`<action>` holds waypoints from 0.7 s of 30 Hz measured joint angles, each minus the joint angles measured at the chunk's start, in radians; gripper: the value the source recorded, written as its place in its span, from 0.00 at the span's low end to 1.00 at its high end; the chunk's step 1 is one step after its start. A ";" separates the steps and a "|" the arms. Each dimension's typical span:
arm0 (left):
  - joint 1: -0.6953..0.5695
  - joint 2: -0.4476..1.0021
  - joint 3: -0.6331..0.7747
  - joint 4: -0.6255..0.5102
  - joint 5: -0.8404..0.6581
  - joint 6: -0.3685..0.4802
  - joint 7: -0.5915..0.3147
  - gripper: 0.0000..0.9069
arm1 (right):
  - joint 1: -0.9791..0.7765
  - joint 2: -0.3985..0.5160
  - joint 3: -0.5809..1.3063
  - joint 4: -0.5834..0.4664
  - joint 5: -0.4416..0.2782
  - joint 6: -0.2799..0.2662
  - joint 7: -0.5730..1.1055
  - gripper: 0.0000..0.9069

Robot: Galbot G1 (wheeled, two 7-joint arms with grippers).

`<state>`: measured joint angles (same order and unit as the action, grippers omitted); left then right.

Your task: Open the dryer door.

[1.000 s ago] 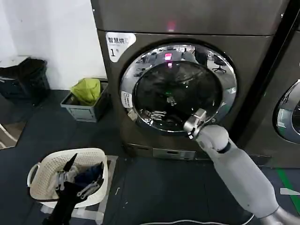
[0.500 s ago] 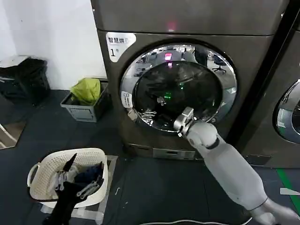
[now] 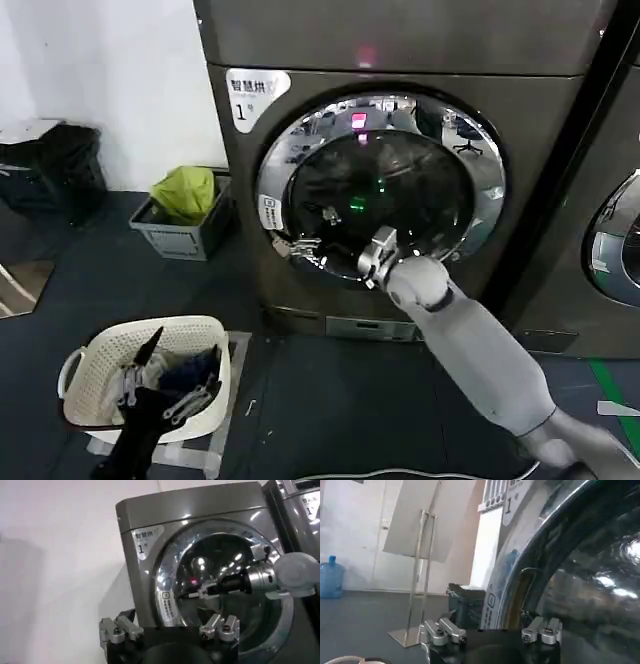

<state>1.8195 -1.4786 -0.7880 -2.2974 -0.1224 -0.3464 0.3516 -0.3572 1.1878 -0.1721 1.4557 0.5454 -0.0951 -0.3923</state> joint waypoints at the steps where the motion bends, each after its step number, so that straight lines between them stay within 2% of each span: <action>1: 0.000 0.000 0.000 0.000 0.000 0.000 0.000 1.00 | 0.002 0.002 -0.003 -0.003 0.000 0.000 0.000 1.00; 21: 0.001 0.000 -0.003 -0.002 -0.002 -0.002 0.001 1.00 | 0.061 0.048 -0.048 -0.077 -0.001 0.006 -0.024 1.00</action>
<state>1.8201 -1.4782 -0.7914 -2.2993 -0.1244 -0.3485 0.3529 -0.2966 1.2359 -0.2203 1.3786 0.5446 -0.0891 -0.4161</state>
